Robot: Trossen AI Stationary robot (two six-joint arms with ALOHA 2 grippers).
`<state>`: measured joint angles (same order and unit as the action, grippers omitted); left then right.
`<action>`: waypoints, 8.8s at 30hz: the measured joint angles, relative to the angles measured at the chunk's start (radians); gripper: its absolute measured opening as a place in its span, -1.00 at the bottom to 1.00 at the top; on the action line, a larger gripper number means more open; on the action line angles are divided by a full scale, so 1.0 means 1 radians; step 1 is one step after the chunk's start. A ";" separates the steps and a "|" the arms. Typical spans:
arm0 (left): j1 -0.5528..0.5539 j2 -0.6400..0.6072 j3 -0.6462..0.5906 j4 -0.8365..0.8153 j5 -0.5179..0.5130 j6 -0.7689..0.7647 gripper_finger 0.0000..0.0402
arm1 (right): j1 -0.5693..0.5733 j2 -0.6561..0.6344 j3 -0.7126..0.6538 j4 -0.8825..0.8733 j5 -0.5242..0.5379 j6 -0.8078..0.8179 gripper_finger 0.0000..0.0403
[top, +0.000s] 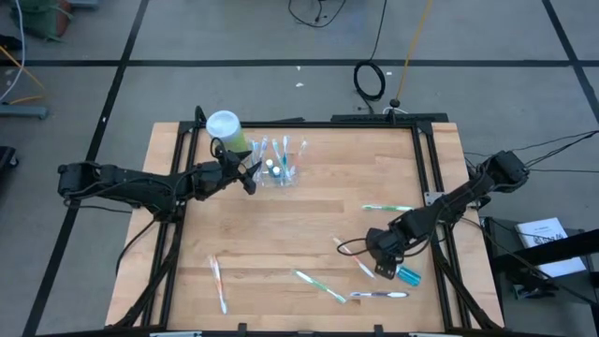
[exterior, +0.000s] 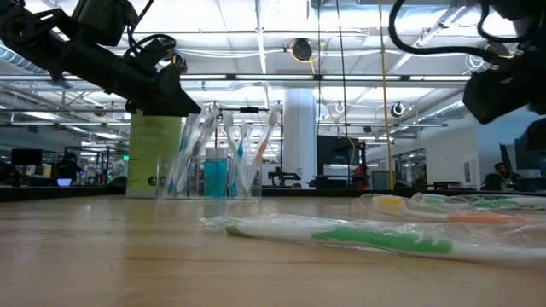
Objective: Pick & Place toothbrushing station
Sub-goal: Put the blue mouthwash into the transparent organizer, then put the purple toothbrush into the transparent organizer
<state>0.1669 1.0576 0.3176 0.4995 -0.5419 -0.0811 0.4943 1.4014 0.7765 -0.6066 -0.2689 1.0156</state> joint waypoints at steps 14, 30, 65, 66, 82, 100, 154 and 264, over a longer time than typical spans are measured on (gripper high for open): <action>0.000 0.000 0.000 -0.003 0.001 -0.002 0.20 | 0.138 0.000 -0.001 -0.093 0.046 0.184 0.02; 0.000 0.000 0.000 -0.002 0.002 -0.004 0.20 | 0.195 0.058 -0.060 0.025 0.088 0.164 -0.02; -0.050 -0.035 0.001 0.280 0.018 0.195 0.20 | -0.191 -0.032 -0.066 1.180 0.763 -1.159 -0.54; -0.053 -0.044 0.001 0.296 0.018 0.208 0.20 | -0.228 0.005 -0.065 1.299 0.732 -1.186 -0.54; -0.080 -0.182 0.001 0.166 0.054 0.190 0.20 | -0.570 0.575 0.337 1.623 0.283 -1.268 -0.54; -0.116 -0.220 0.000 0.116 -0.045 0.321 0.20 | -0.659 0.780 0.565 1.530 0.417 -1.140 -0.54; -0.117 -0.229 0.000 0.094 -0.044 0.292 0.20 | -0.367 0.113 0.387 -0.222 0.424 -0.513 -0.17; -0.117 -0.226 0.000 -0.046 -0.043 0.102 0.20 | 0.361 0.210 -0.162 0.897 0.476 -0.525 -0.17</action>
<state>0.0502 0.8314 0.3176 0.4538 -0.5854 0.0207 0.8550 1.6111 0.6147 0.2905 0.2073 0.4910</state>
